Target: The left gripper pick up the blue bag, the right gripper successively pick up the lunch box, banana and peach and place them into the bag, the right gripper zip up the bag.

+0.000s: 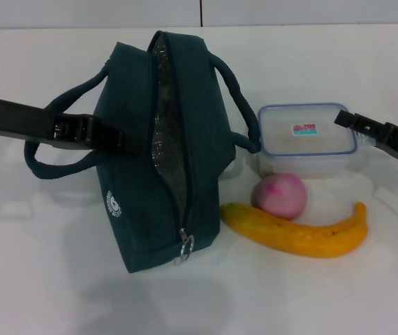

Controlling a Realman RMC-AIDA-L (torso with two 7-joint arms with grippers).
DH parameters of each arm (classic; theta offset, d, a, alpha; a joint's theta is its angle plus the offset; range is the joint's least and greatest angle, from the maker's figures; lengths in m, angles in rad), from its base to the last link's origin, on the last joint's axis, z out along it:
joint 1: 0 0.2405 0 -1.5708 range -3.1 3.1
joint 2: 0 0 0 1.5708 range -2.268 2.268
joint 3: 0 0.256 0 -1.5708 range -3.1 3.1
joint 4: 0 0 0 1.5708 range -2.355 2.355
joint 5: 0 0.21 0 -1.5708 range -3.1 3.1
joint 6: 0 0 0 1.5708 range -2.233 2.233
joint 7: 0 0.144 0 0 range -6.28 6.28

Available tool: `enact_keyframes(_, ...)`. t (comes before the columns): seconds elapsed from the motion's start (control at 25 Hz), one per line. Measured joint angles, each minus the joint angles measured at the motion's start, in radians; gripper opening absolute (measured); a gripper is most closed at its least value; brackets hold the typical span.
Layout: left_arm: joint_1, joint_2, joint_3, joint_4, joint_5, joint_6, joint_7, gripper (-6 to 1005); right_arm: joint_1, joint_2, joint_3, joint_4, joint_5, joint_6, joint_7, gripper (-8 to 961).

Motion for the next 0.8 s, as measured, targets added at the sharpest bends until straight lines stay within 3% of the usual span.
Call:
enact_keyframes(0.44,-0.001,-0.001,-0.002,-0.012,0.000,-0.008,0.013,39,-0.009,-0.003,-0.001,0.000,0.004,-0.048,0.057,659)
enact_keyframes(0.52,-0.002,0.000,-0.002,-0.012,0.000,-0.009,0.014,39,-0.009,-0.004,0.000,0.002,0.004,-0.058,0.063,461)
enact_keyframes(0.8,-0.004,0.002,-0.002,-0.012,0.001,-0.009,0.019,39,-0.013,-0.001,0.010,0.008,0.012,-0.069,0.084,454)
